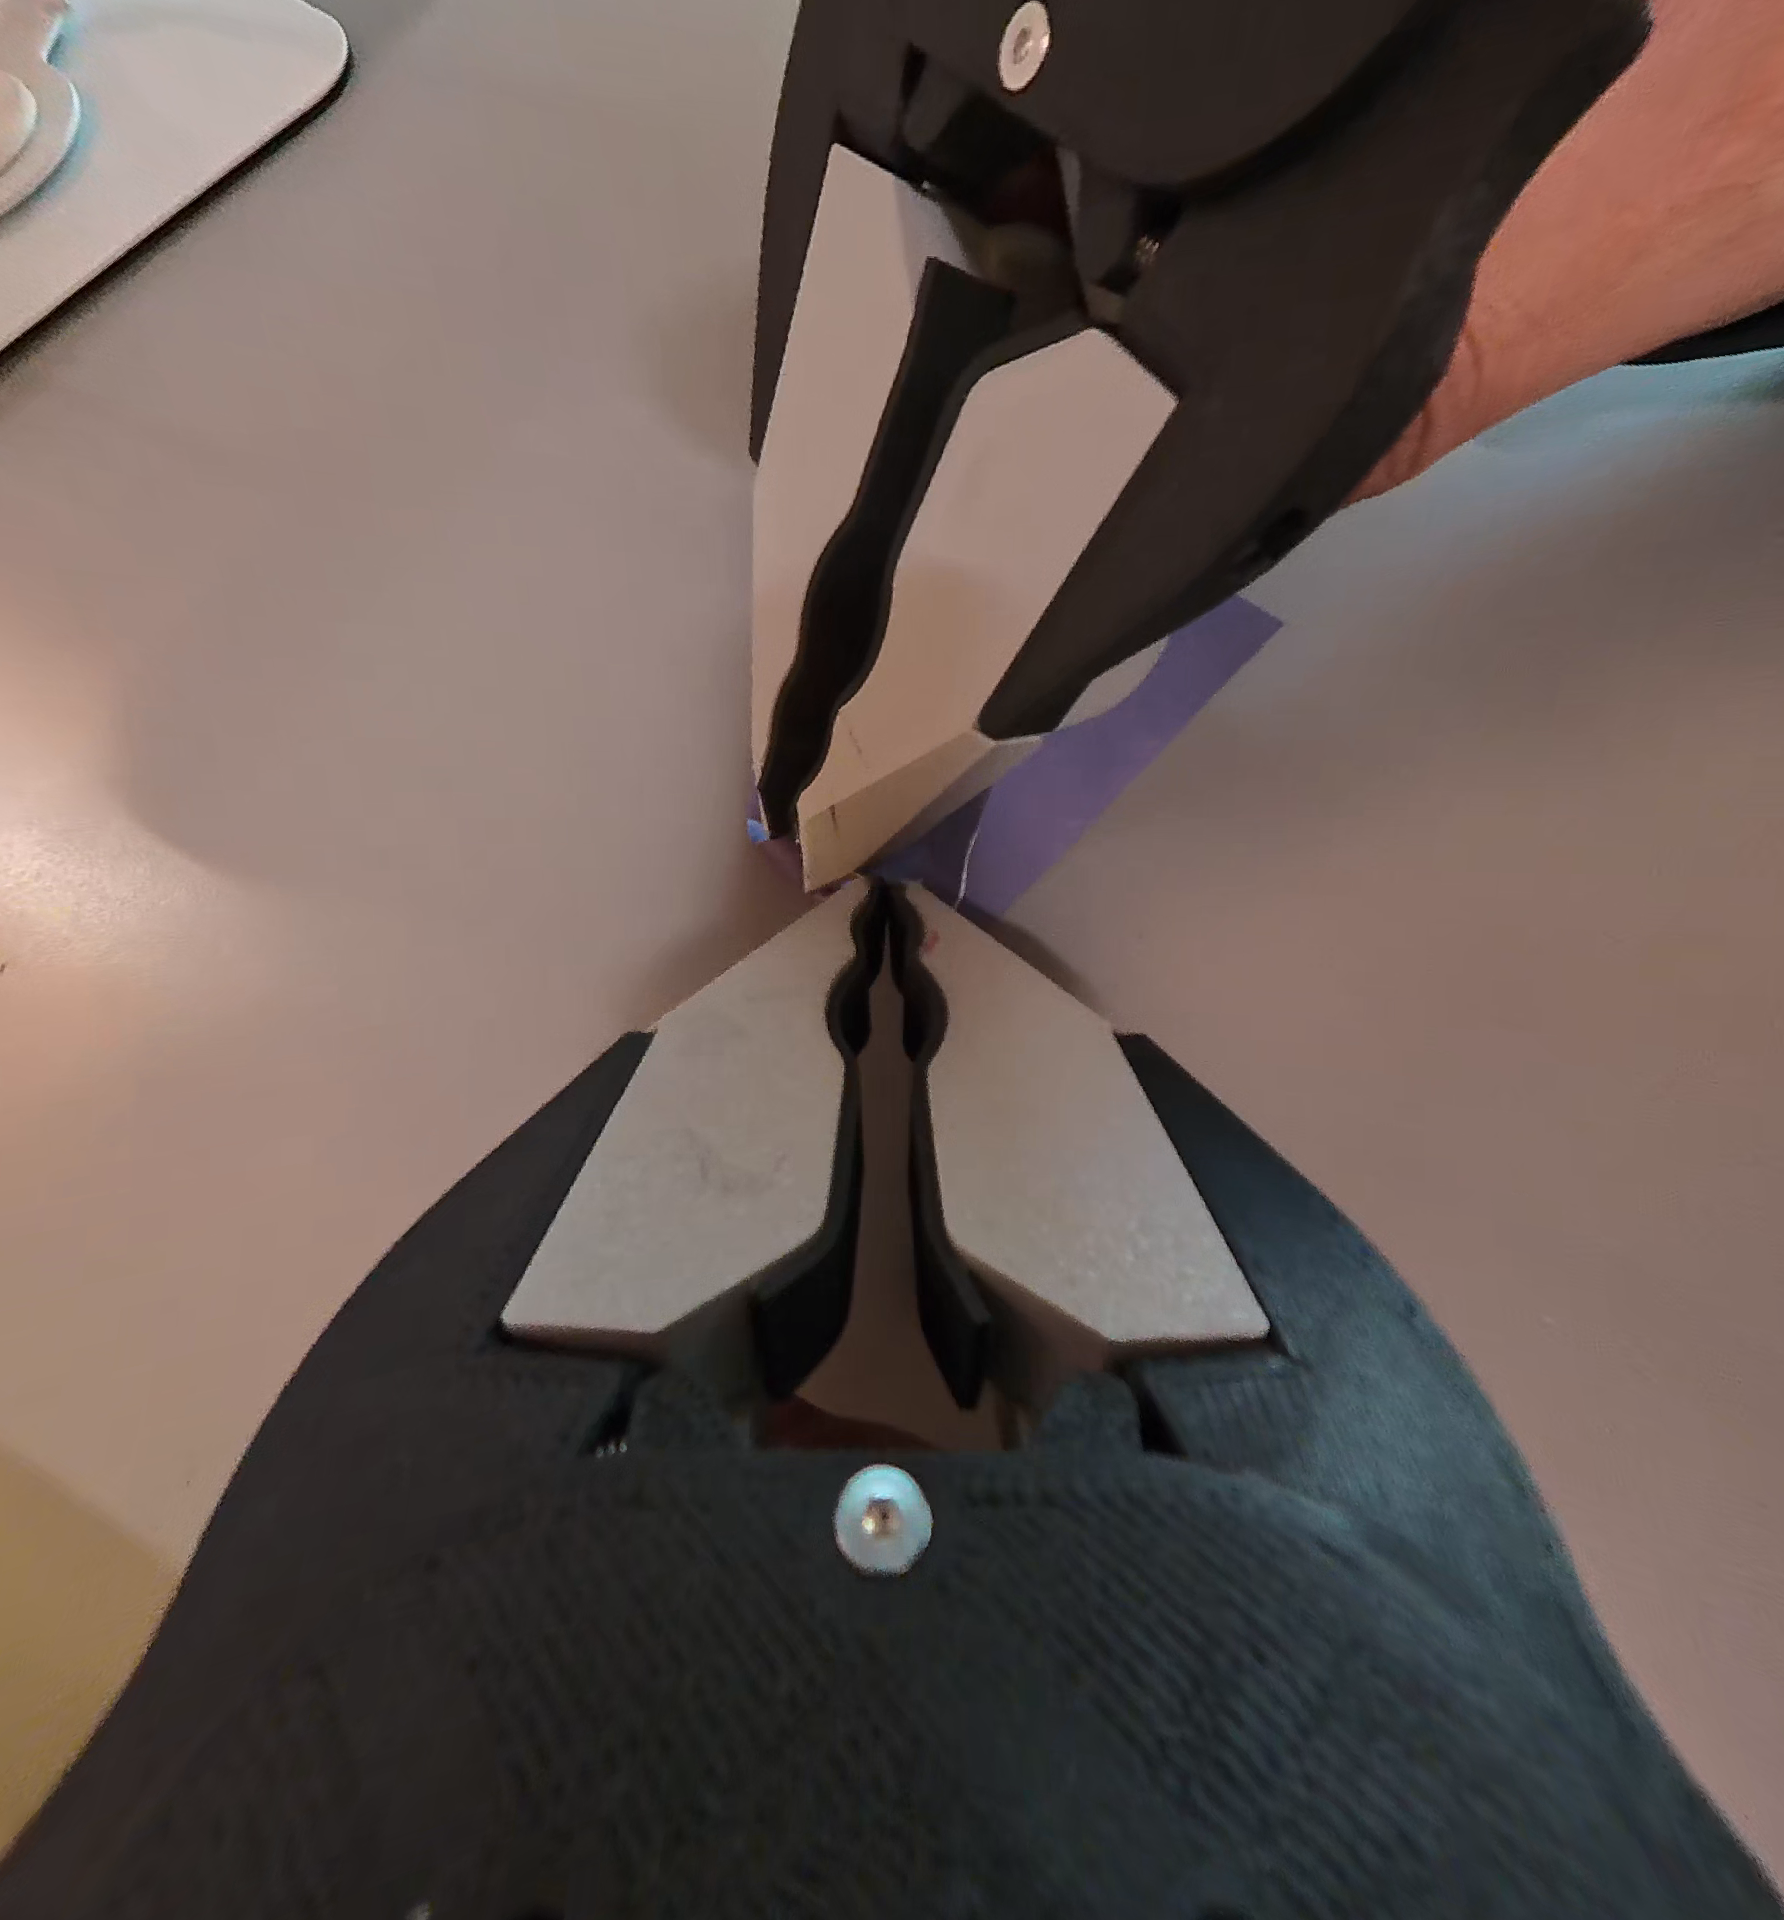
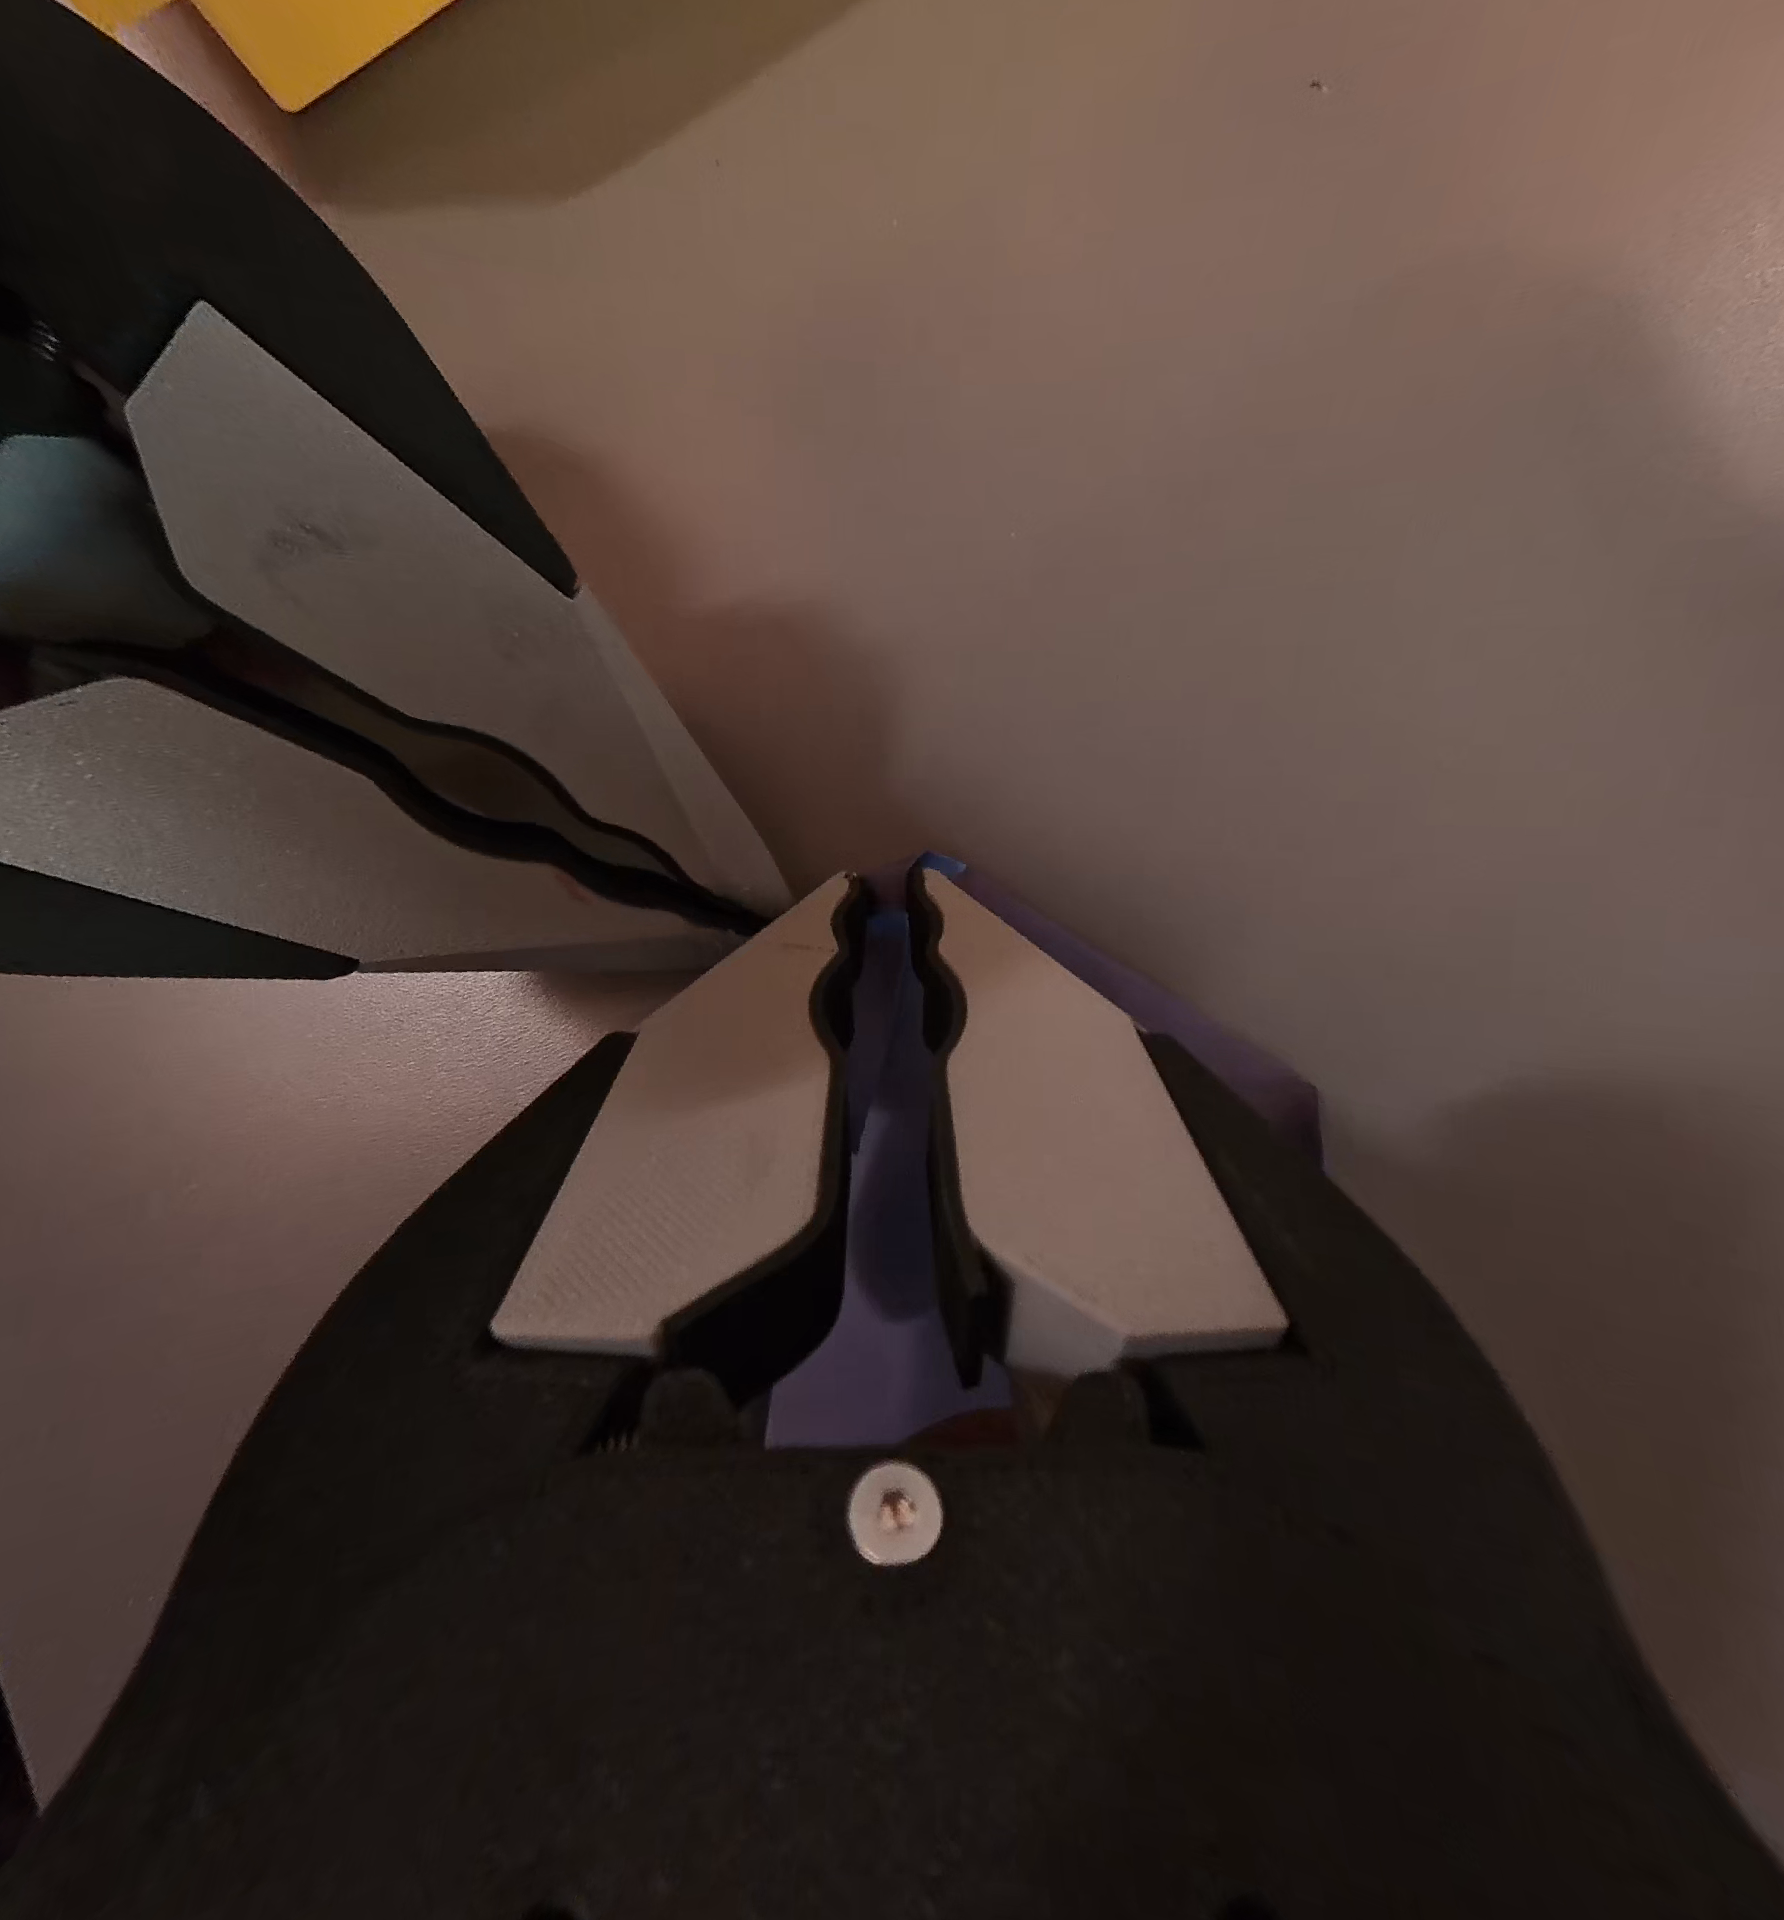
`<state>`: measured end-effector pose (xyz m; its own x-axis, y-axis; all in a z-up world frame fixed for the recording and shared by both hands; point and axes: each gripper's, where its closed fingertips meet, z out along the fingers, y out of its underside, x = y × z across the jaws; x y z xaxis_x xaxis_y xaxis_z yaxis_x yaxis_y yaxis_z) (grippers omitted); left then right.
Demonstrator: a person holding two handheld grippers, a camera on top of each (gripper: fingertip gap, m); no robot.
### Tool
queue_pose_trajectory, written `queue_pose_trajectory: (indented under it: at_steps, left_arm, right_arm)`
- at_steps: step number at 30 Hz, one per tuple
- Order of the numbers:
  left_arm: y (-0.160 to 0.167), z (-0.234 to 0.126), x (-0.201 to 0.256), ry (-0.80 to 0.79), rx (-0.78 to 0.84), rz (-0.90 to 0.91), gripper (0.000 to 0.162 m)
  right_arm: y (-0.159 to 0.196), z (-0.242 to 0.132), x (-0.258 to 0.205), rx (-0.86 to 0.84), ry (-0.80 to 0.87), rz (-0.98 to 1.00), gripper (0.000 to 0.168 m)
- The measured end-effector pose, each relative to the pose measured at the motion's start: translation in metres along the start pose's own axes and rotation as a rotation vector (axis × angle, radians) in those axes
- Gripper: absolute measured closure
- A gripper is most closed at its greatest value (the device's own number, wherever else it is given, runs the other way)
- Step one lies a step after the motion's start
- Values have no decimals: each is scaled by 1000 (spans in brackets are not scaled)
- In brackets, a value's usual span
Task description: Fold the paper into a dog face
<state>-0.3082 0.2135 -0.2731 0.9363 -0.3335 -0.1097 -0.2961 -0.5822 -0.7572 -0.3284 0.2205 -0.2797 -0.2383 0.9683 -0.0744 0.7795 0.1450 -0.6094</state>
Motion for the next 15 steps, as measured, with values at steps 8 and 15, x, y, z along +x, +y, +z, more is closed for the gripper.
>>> queue_pose_trajectory:
  at_steps: [8,15]
  left_arm:
    - [4,4,3,26,-38,14,162]
    - [6,0,11,80,-36,4,162]
  right_arm:
    - [0,0,0,-8,11,-16,163]
    - [1,0,0,-3,11,-23,163]
